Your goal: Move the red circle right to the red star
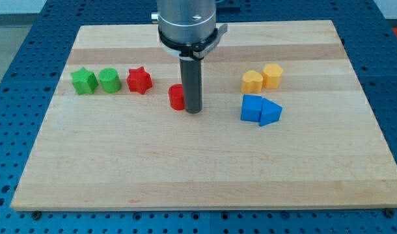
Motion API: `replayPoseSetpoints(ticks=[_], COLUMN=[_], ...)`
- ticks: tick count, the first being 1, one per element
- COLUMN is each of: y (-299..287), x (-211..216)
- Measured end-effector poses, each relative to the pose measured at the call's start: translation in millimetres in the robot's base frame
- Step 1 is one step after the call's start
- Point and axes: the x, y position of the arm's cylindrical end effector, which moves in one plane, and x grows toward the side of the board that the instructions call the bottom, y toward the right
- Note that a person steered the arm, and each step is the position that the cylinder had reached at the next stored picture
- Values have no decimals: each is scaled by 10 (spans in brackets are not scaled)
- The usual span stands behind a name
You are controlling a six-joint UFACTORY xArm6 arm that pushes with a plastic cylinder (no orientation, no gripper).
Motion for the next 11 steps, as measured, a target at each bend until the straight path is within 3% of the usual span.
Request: replayPoseSetpoints(ticks=[4, 8, 11], y=[-391, -407, -505], x=[0, -294, -205])
